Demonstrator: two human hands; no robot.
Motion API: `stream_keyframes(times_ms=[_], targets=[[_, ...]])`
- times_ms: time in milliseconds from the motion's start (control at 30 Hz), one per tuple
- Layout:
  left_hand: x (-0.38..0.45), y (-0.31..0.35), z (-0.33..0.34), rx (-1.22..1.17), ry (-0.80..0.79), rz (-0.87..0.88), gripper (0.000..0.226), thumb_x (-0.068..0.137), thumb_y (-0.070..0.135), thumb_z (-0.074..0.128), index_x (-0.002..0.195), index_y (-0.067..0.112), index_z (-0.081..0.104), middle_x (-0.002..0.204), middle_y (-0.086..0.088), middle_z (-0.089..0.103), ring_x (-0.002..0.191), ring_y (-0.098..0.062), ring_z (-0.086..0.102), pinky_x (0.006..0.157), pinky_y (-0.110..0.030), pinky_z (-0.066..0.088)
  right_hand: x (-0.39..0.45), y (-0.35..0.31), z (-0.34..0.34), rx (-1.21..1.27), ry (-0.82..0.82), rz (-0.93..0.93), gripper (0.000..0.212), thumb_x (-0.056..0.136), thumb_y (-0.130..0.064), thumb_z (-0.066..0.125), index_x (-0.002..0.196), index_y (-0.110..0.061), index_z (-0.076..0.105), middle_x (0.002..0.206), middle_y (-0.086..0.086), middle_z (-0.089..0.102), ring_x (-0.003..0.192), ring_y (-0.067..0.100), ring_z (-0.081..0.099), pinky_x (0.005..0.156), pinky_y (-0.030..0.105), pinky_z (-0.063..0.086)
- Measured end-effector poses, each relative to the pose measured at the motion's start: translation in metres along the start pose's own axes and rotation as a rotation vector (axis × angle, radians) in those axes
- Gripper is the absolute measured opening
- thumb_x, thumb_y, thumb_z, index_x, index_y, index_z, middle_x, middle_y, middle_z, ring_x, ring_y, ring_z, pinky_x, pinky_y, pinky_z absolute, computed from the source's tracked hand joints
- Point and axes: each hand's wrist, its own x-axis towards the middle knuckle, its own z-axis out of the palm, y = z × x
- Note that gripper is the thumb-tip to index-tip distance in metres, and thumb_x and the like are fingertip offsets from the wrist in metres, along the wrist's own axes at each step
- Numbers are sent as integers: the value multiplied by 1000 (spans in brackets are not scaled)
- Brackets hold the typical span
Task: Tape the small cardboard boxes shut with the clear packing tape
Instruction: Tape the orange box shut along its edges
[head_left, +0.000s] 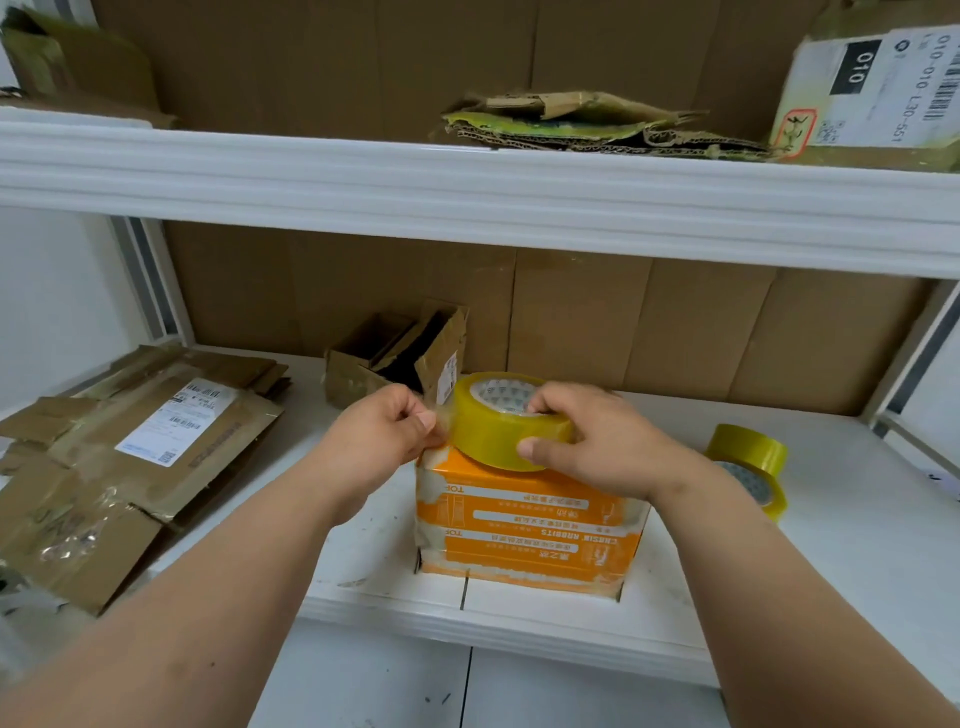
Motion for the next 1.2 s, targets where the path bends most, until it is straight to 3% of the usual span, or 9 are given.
stream_keyframes(times_ms=[167, 267, 367, 500, 600, 767, 933, 1033, 1200], targets=[[4, 3, 2, -39, 11, -27, 15, 104, 18, 45, 98, 12, 56, 97, -6, 75, 94, -18, 72, 86, -31, 56, 5, 9, -17, 104, 74, 16, 34, 82, -58, 68, 90, -26, 58, 88, -11, 63, 88, 10, 59, 75, 31, 42], [5, 7, 2, -143, 44, -113, 13, 104, 15, 45, 102, 8, 56, 98, -10, 74, 93, -20, 73, 81, -30, 57, 1, 18, -33, 100, 165, 22, 34, 80, -58, 69, 88, -25, 66, 85, -8, 66, 84, 11, 60, 86, 36, 42], [9, 14, 1, -154, 25, -177, 4, 100, 9, 52, 100, 6, 54, 100, -14, 74, 95, -24, 73, 88, -36, 57, -7, 29, -43, 132, 34, 72, 40, 72, -64, 66, 85, -26, 69, 77, -10, 64, 77, 7, 56, 89, 40, 35], [8, 20, 0, -251, 12, -209, 12, 99, 3, 49, 90, 9, 50, 99, -19, 74, 91, -26, 74, 88, -37, 56, -17, 39, -39, 132, -62, 105, 25, 70, -56, 58, 86, -36, 63, 88, -16, 65, 92, 5, 56, 106, 50, 31], [7, 18, 1, -189, 9, -193, 12, 100, 5, 49, 89, 11, 50, 100, -18, 74, 91, -25, 74, 88, -38, 56, -24, 44, -34, 87, -15, 77, 12, 91, -47, 62, 86, -38, 56, 85, -20, 59, 82, -2, 51, 105, 44, 30], [7, 17, 5, -183, 52, -213, 14, 101, 5, 48, 88, 11, 52, 105, -19, 72, 96, -26, 72, 88, -36, 57, -31, 47, -39, 148, 215, 89, 29, 86, -61, 62, 83, -32, 63, 78, -21, 63, 79, 0, 56, 101, 49, 37], [9, 24, 8, -157, 49, -252, 14, 101, 8, 49, 112, 2, 56, 105, -17, 71, 92, -22, 72, 70, -25, 57, -37, 53, -53, 105, 257, 227, 43, 74, -68, 65, 77, -26, 66, 71, -9, 62, 75, 12, 57, 70, 33, 45], [8, 25, 7, -211, 66, -285, 8, 100, 4, 50, 106, 4, 55, 103, -18, 72, 92, -24, 72, 79, -31, 58, -43, 54, -54, 271, 218, 213, 47, 74, -73, 66, 69, -26, 66, 63, -14, 59, 69, 10, 53, 64, 31, 38], [10, 20, 6, -260, 99, -307, 11, 96, 0, 54, 92, 10, 53, 105, -20, 72, 93, -26, 73, 92, -40, 56, -56, 66, -46, 363, -7, 199, 19, 73, -44, 67, 81, -29, 76, 87, -3, 74, 94, 20, 65, 93, 38, 49]])
